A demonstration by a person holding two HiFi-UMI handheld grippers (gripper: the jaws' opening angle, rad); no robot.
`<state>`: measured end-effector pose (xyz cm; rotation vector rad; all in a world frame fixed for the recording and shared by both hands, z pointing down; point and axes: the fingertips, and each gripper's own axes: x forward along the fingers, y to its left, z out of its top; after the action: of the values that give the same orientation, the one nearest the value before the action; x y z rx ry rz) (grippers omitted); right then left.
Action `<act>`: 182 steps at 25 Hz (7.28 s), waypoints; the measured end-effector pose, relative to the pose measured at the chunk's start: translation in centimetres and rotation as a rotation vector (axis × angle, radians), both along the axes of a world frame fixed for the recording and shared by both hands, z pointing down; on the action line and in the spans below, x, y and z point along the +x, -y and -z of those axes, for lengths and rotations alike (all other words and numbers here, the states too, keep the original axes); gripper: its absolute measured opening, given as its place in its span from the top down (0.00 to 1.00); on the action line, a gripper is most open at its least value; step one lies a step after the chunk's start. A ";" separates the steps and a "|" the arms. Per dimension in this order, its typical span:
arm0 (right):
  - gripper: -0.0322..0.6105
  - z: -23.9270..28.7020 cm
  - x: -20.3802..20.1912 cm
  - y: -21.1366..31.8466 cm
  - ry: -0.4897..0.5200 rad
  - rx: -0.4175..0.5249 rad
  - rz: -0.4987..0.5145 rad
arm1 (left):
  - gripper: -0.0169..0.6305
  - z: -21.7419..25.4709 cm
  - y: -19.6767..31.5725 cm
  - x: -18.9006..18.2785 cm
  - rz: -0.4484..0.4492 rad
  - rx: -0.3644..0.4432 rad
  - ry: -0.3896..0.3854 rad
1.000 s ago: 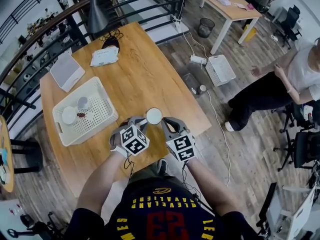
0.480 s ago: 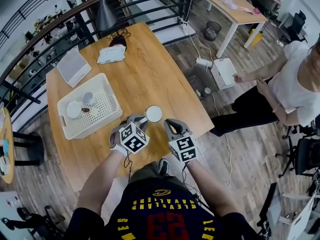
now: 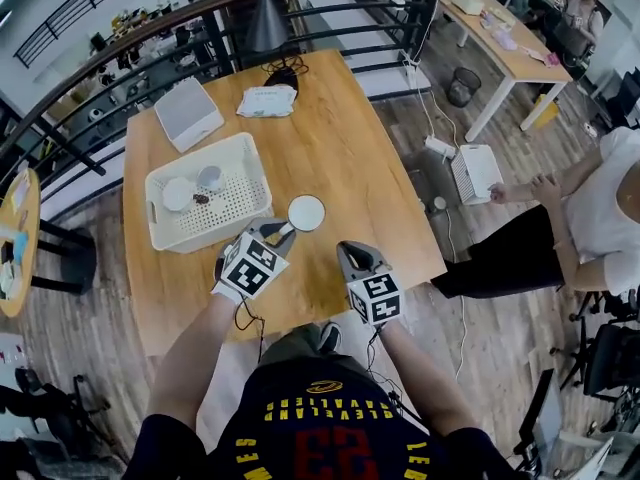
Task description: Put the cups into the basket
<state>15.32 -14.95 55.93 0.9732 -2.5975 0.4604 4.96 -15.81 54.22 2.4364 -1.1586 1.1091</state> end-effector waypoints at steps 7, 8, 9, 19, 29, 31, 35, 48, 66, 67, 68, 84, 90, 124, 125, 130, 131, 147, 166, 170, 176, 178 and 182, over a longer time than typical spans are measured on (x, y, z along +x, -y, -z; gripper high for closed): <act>0.92 -0.4 -3.7 -1.3 -0.007 -0.023 0.086 | 0.86 4.2 -0.1 -6.8 0.113 0.062 -0.030; 0.92 -0.4 -4.3 -1.5 -0.007 -0.026 0.100 | 0.86 4.7 0.0 -7.9 0.128 0.068 -0.027; 0.92 -0.5 -4.9 -1.8 -0.010 -0.030 0.113 | 0.86 5.1 0.0 -9.0 0.141 0.077 -0.028; 0.92 -1.7 -10.5 -2.2 -0.042 -0.071 0.143 | 0.86 5.0 1.1 -16.9 0.153 0.073 -0.041; 0.92 -3.0 -13.2 -0.5 -0.067 -0.109 0.062 | 0.86 1.0 3.7 -18.7 0.038 0.009 -0.079; 0.92 -3.3 -13.3 -0.2 -0.070 -0.118 0.038 | 0.86 -0.1 4.2 -18.5 0.015 -0.006 -0.101; 0.92 -3.8 -13.4 0.3 -0.084 -0.134 0.000 | 0.86 -2.1 5.1 -18.6 -0.027 -0.035 -0.115; 0.92 -4.4 -12.8 0.5 -0.118 -0.177 -0.087 | 0.86 -7.8 5.9 -19.5 -0.164 -0.152 -0.053; 0.92 -4.7 -13.0 0.8 -0.119 -0.205 -0.115 | 0.86 -12.3 5.1 -19.6 -0.237 -0.205 -0.103; 0.92 -4.8 -13.1 0.8 -0.120 -0.205 -0.113 | 0.86 -12.4 5.2 -19.7 -0.234 -0.207 -0.098; 0.92 -4.9 -13.1 0.7 -0.121 -0.206 -0.112 | 0.86 -12.5 5.1 -19.8 -0.234 -0.209 -0.084; 0.92 -3.4 -13.1 0.8 -0.084 -0.182 -0.097 | 0.71 -8.5 5.4 -21.6 -0.191 -0.032 0.035; 0.92 -2.0 -12.8 1.1 -0.056 -0.156 -0.102 | 0.72 0.7 6.9 -23.3 0.054 0.311 -0.073; 0.93 11.4 -2.7 -12.2 0.101 0.270 0.094 | 0.96 5.1 -19.0 -1.7 0.587 0.261 -0.615; 0.93 11.3 -1.9 -12.8 0.102 0.263 0.092 | 0.95 5.0 -19.7 -1.0 0.591 0.260 -0.614; 0.93 11.0 0.7 -15.8 0.117 0.246 0.105 | 0.95 5.4 -22.9 1.8 0.590 0.286 -0.594; 0.93 11.1 0.9 -16.3 0.124 0.247 0.109 | 0.95 5.5 -23.4 2.3 0.586 0.292 -0.588; 0.93 10.4 1.2 -23.4 0.146 0.229 0.174 | 0.95 6.2 -29.2 5.7 0.535 0.338 -0.554; 0.93 9.9 1.8 -25.2 0.140 0.175 0.227 | 0.95 5.2 -30.7 7.1 0.569 0.295 -0.555; 0.93 9.5 2.1 -24.8 0.140 0.166 0.227 | 0.95 5.1 -30.0 7.7 0.561 0.293 -0.549; 0.93 8.6 1.3 -24.9 0.134 0.142 0.243 | 0.95 4.3 -30.1 7.2 0.580 0.273 -0.551; 0.93 8.3 0.9 -24.9 0.127 0.141 0.254 | 0.95 4.2 -29.9 6.8 0.588 0.278 -0.554; 0.93 8.2 0.2 -25.1 0.118 0.147 0.284 | 0.95 4.2 -30.2 6.3 0.608 0.293 -0.557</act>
<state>15.56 10.19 47.71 0.6191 -2.8507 0.2633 11.28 14.38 49.99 2.1039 -1.7464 0.0817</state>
